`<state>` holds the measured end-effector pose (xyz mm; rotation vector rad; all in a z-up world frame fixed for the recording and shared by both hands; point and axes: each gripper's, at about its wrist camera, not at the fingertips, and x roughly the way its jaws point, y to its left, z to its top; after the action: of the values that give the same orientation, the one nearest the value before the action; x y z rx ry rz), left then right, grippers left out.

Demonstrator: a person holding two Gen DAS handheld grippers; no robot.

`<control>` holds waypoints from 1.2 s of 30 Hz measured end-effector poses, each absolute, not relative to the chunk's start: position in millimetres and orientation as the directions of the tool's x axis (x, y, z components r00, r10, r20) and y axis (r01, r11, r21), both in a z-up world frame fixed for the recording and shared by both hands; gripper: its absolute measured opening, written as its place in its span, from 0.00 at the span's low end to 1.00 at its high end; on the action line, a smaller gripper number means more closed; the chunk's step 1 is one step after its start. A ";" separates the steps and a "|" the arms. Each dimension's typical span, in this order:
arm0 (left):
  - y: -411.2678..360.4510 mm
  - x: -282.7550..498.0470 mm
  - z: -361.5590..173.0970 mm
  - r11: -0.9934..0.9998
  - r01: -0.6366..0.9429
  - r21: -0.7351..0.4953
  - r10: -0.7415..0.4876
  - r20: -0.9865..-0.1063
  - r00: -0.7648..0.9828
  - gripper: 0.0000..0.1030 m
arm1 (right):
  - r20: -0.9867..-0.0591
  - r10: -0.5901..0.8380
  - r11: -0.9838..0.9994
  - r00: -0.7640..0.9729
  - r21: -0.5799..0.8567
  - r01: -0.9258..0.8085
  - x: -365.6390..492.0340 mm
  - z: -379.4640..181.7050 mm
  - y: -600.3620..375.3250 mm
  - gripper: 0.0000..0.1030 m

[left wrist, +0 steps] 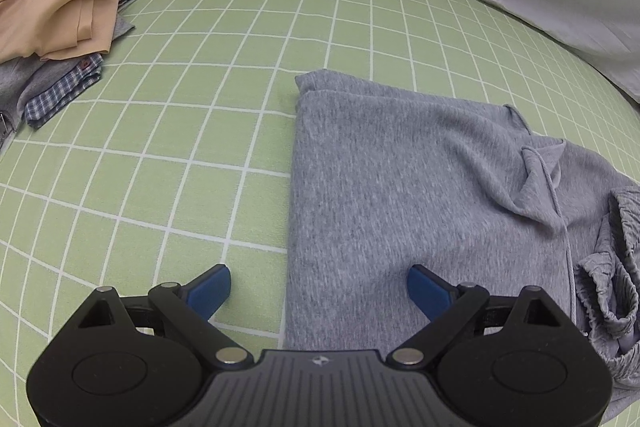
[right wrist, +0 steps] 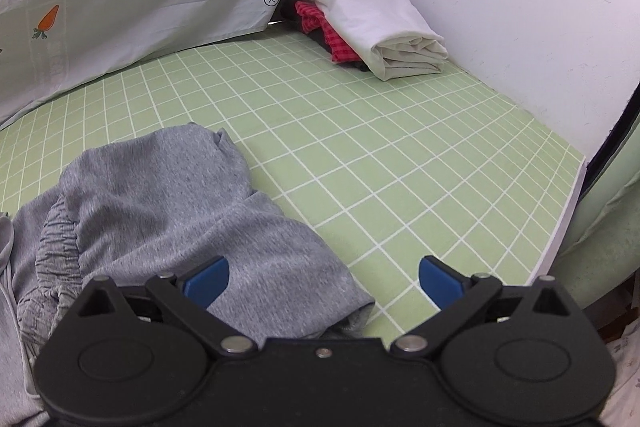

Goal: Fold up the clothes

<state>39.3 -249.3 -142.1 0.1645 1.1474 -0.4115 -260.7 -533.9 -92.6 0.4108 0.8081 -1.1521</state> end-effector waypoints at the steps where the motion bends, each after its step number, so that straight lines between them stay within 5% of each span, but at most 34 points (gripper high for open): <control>1: -250.9 37.5 -141.8 0.914 0.400 -0.062 -0.219 -0.907 0.359 0.89 | -0.746 -0.642 0.377 0.176 -0.108 0.920 -261.9 -93.0 -535.6 0.99; 4: -254.7 32.5 -138.1 0.912 0.407 -0.046 -0.217 -0.897 0.385 0.68 | -0.752 -0.635 0.378 0.178 -0.101 0.920 -265.6 -94.3 -539.4 0.99; 9: -263.1 32.3 -133.1 0.898 0.424 -0.119 -0.283 -0.893 0.350 0.13 | -0.758 -0.628 0.385 0.178 -0.105 0.917 -271.0 -97.8 -547.3 0.99; 15: -273.7 24.1 -114.1 0.896 0.414 -0.162 -0.325 -0.875 0.359 0.11 | -0.764 -0.617 0.397 0.189 -0.095 0.913 -278.7 -100.0 -561.4 0.99; 29: -396.9 -50.6 -23.0 0.722 0.555 -0.414 -0.635 -0.716 0.292 0.10 | -0.790 -0.558 0.449 0.252 -0.033 0.893 -319.1 -109.6 -626.3 0.99; 36: -499.6 -116.3 -70.5 0.669 0.596 -0.444 -0.641 -0.751 0.158 0.13 | -0.795 -0.549 0.471 0.259 -0.039 0.881 -353.0 -116.6 -660.7 0.99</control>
<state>-116.3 -499.6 -70.5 -0.0476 1.1004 -0.8847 -353.0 -660.7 -116.6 0.4629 0.8468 -1.0171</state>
